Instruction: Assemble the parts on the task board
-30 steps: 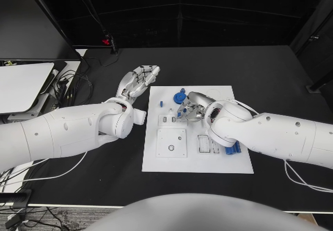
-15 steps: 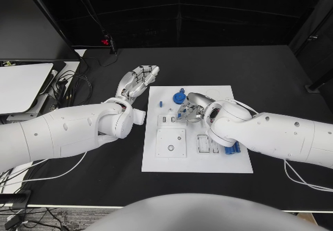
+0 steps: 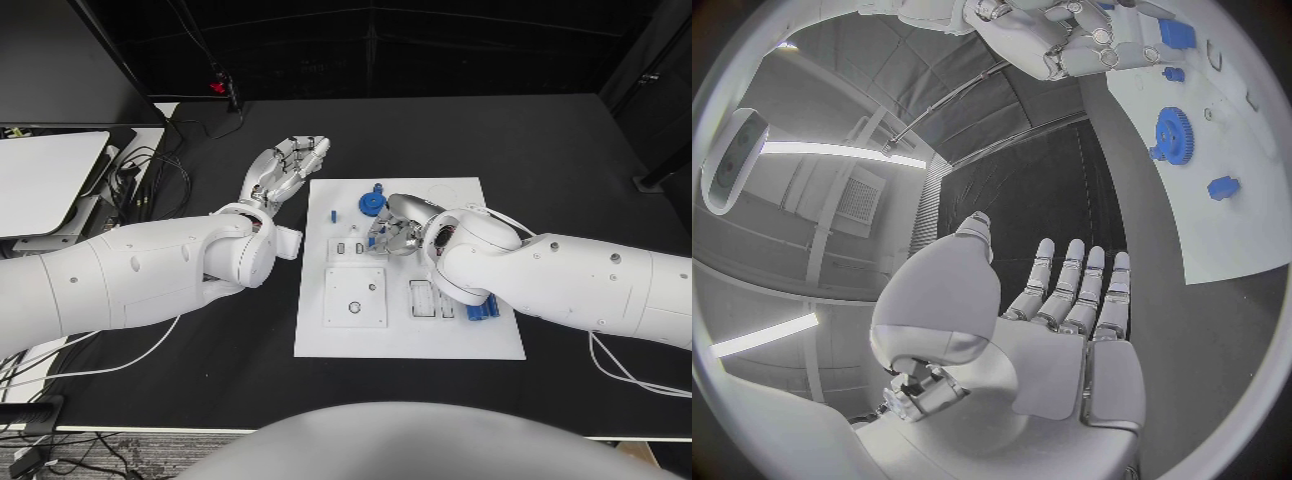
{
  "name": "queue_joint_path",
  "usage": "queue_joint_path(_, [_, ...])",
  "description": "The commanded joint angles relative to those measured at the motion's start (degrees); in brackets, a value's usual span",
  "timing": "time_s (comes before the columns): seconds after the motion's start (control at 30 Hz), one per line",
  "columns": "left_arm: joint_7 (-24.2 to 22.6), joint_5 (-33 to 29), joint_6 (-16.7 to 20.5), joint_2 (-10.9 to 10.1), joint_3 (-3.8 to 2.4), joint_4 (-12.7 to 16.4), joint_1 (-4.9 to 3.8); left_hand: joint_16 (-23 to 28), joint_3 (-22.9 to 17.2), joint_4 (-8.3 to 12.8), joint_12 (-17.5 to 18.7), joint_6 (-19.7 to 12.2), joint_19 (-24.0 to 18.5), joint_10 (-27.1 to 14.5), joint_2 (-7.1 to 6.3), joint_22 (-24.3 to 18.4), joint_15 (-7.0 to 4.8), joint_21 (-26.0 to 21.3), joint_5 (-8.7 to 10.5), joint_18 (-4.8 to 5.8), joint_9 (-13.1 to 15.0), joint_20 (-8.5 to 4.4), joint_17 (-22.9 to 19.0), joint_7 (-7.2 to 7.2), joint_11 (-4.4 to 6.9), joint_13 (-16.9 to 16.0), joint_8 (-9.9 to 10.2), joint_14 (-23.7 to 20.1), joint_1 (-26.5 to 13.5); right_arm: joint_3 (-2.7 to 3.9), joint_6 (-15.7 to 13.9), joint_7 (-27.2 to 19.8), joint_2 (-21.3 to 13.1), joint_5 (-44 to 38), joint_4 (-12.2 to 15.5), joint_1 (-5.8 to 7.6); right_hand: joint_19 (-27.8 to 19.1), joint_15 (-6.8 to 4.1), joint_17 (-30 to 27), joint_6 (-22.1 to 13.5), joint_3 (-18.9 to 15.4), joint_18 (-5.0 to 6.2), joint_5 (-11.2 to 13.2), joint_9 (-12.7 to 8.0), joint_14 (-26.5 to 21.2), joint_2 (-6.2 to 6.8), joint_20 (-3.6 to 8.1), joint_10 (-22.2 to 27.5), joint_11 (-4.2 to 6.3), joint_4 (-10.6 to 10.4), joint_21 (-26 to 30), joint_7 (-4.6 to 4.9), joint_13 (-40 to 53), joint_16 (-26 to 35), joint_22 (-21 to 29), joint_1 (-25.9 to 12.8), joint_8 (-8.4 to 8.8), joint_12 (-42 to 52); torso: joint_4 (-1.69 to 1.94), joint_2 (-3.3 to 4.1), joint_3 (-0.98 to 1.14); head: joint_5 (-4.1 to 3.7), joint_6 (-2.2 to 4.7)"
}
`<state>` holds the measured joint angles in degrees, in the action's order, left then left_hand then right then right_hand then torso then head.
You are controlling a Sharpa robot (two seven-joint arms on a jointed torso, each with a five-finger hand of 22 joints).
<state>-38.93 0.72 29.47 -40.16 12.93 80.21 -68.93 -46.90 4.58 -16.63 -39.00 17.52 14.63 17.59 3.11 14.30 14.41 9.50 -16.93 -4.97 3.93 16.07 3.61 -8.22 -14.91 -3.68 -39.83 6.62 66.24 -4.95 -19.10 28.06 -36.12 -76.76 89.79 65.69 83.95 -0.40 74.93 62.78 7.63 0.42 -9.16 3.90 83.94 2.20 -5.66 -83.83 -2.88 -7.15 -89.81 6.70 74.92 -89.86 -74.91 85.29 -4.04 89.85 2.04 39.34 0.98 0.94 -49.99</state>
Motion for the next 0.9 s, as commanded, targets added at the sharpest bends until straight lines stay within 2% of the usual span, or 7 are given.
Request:
queue_joint_path(0.03, [-16.4,0.3,-0.3,0.0,-0.06,0.1,-0.09,-0.4,0.3,-0.1,-0.3,0.5,0.0,0.2,0.66,0.1,0.32,0.4,-0.19,-0.57,-0.1,0.18,0.1,-8.76,-0.22,0.0,-0.2,0.0,-0.1,0.02,1.3,-0.3,0.1,-1.6,0.2,0.07,6.1,0.29,15.1,-0.8,0.0,-0.42,0.2,-0.1,6.1,0.96,-0.53,-6.2,-0.22,0.4,-0.2,0.03,15.1,-0.1,-15.1,-0.1,0.47,0.1,-0.05,0.01,-0.01,0.03,-0.01])
queue_joint_path(0.23, [-16.4,0.3,-0.3,-0.1,-0.06,0.1,-0.09,-0.4,0.3,-0.1,-0.3,0.5,0.0,0.2,0.66,0.1,0.32,0.4,-0.19,-0.57,-0.1,0.18,0.1,-8.76,-0.22,0.0,-0.2,0.0,-0.1,0.02,1.8,-0.3,0.2,-2.5,0.2,0.07,6.1,0.3,15.1,-2.0,-0.4,-0.42,0.2,-0.2,6.1,2.22,-0.55,-6.2,-0.29,0.3,-0.2,0.16,15.1,-0.1,-15.1,-0.9,0.51,0.1,-0.02,0.02,0.01,-0.05,-0.01])
queue_joint_path(0.5, [-16.3,0.3,-0.5,0.0,-0.05,0.0,-0.08,-0.4,0.4,-0.1,-0.3,0.5,0.0,0.2,0.69,0.1,0.33,0.4,-0.22,-0.57,-0.1,0.19,0.1,-8.76,-0.22,0.0,-0.2,0.0,0.0,0.02,1.2,-0.5,0.2,-3.2,0.3,0.07,6.1,0.86,15.1,-4.3,-0.9,-0.42,0.1,-0.2,6.1,4.9,-0.95,-6.2,-0.88,-1.4,-0.2,0.91,15.1,-0.1,-15.1,-2.6,0.44,0.1,0.01,0.02,0.03,-0.2,-0.01])
queue_joint_path(0.63, [-16.3,0.3,-0.5,0.0,-0.05,0.0,-0.08,-0.4,0.4,-0.1,-0.3,0.5,-0.1,0.2,0.72,0.1,0.34,0.4,-0.24,-0.56,-0.1,0.2,0.1,-8.76,-0.22,0.0,-0.2,0.1,0.0,0.02,0.2,-0.7,0.2,-3.3,0.4,0.06,6.1,1.17,15.1,-5.3,-1.4,-0.42,1.1,-0.1,6.1,6.51,-1.25,-6.2,-1.19,-3.0,-0.2,1.23,15.1,-0.1,-15.1,-3.1,0.41,0.1,0.05,0.0,0.03,-0.43,-0.01])
queue_joint_path(0.8, [-16.3,0.3,-0.6,0.0,-0.04,0.0,-0.08,-0.4,0.4,-0.1,-0.3,0.5,-0.1,0.2,0.72,0.1,0.34,0.4,-0.24,-0.56,-0.1,0.2,0.1,-8.76,-0.22,0.0,-0.2,0.1,0.0,0.02,-1.1,-1.1,0.2,-3.4,0.5,0.04,6.1,1.41,15.1,-6.8,-2.7,-0.42,3.4,-0.1,6.1,8.29,-1.57,-6.2,-1.38,-6.6,-0.2,1.39,15.1,-0.1,-15.1,-2.8,0.36,0.1,0.02,0.0,-0.02,-0.39,-0.01])
queue_joint_path(0.9, [-16.3,0.3,-0.6,0.1,-0.04,0.0,-0.08,-0.4,0.4,-0.1,-0.3,0.5,-0.1,0.2,0.74,0.0,0.35,0.4,-0.26,-0.56,-0.1,0.22,0.1,-8.76,-0.22,0.0,-0.2,0.1,0.0,0.02,-2.0,-1.3,0.1,-3.8,0.6,0.0,6.1,1.49,15.1,-7.7,-3.6,-0.42,4.2,-0.1,6.1,8.93,-1.67,-6.2,-1.51,-8.6,-0.2,1.55,15.1,-0.1,-15.1,-2.4,0.37,0.1,0.02,0.0,-0.01,-0.34,-0.01])
